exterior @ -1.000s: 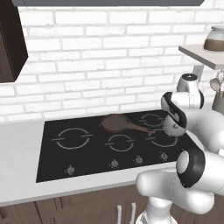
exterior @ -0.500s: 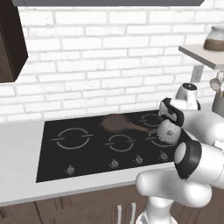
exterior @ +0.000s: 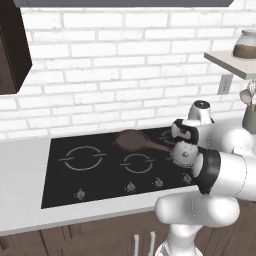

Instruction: Pick the kettle from the counter and place it on a stove burner. Then turn the burner on.

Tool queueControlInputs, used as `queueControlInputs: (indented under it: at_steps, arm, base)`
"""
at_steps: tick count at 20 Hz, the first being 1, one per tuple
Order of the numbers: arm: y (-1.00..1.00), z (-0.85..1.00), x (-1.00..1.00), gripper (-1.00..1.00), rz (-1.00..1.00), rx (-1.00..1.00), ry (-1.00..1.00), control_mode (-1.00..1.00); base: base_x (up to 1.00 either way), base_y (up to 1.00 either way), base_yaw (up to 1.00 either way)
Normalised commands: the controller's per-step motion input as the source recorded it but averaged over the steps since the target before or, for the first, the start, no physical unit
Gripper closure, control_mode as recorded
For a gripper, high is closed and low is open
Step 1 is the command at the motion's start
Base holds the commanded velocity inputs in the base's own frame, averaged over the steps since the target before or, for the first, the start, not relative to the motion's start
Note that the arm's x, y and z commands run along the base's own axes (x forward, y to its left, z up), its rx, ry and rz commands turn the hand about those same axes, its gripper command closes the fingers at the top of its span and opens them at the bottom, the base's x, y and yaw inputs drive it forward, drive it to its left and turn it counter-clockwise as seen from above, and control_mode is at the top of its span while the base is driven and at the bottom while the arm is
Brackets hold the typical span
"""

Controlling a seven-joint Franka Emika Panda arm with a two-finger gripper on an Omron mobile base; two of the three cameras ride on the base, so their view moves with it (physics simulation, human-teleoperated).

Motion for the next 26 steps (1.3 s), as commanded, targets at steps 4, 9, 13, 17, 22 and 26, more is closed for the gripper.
queueControlInputs:
  at_steps: [4,9,13,17,22,26]
  arm:
    - [0.0,-0.44,0.15,1.0,0.0,-0.15,0.0,-1.0]
    - [-0.02,-0.15,0.12,1.0,0.0,-0.07,0.09,-1.0]
    - [-0.31,0.0,-0.03,1.0,0.0,0.0,0.0,-1.0]
    - [0.0,0.0,0.0,1.0,0.0,0.0,0.0,-1.0]
    - [0.0,-0.04,0.0,1.0,0.0,-0.01,-0.02,-1.0]
    - [0.0,-0.06,0.0,-1.0,0.0,-0.03,0.0,-1.0]
  base:
    - [0.0,0.0,0.0]
    - [0.0,0.0,0.0]
    - [0.0,0.0,0.0]
    - [0.0,0.0,0.0]
    - [0.0,0.0,0.0]
    - [0.0,0.0,0.0]
